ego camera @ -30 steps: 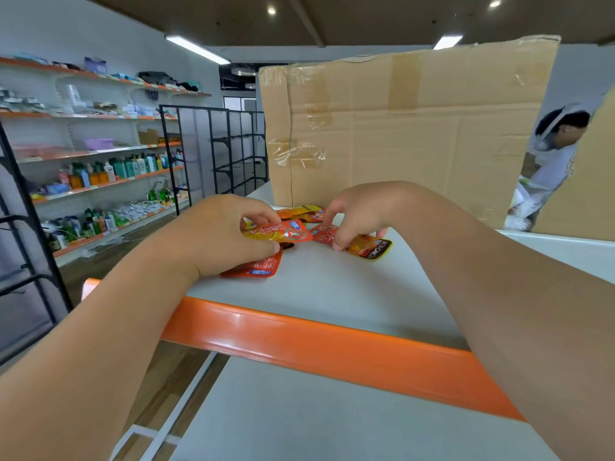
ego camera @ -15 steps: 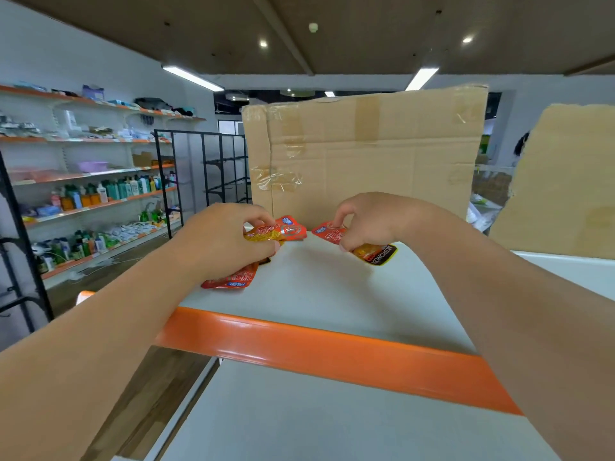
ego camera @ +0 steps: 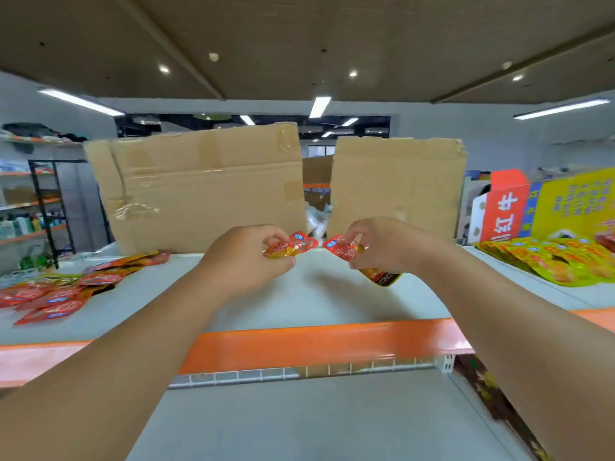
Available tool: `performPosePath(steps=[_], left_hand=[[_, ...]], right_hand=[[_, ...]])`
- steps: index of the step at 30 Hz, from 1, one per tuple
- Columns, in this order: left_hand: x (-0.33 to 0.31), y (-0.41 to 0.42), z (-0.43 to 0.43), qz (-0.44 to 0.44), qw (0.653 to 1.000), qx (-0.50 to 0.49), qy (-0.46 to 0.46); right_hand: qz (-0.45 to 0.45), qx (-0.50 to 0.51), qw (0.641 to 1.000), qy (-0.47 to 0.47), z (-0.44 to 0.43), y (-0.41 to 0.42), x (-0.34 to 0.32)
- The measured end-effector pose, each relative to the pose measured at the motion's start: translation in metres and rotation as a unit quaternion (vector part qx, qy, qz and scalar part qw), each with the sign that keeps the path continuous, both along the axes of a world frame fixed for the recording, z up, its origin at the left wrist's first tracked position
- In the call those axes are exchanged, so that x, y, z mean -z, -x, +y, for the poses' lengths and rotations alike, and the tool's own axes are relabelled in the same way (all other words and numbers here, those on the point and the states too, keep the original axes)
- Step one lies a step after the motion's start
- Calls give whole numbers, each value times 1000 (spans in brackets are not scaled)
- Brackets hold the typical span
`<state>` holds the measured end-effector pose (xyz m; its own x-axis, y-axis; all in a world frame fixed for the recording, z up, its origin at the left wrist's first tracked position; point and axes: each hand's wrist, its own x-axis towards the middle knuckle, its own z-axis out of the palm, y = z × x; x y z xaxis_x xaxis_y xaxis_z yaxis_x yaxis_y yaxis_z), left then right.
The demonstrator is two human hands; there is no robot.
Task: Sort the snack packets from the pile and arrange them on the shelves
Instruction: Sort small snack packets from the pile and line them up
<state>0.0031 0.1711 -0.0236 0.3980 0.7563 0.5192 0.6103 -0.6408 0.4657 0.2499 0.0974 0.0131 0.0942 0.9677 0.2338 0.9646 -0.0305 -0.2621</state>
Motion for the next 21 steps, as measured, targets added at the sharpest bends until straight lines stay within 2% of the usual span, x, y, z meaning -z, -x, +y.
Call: performPosePath(steps=[11,21], left_hand=[[-20,-208,-113,28,991,128,-18],[-23,-372,-212,42,974,217,-55]], right_hand=[[6,156,987,-41,-175,-180,-13],[19,252,963,-95,-336,-299,-9]])
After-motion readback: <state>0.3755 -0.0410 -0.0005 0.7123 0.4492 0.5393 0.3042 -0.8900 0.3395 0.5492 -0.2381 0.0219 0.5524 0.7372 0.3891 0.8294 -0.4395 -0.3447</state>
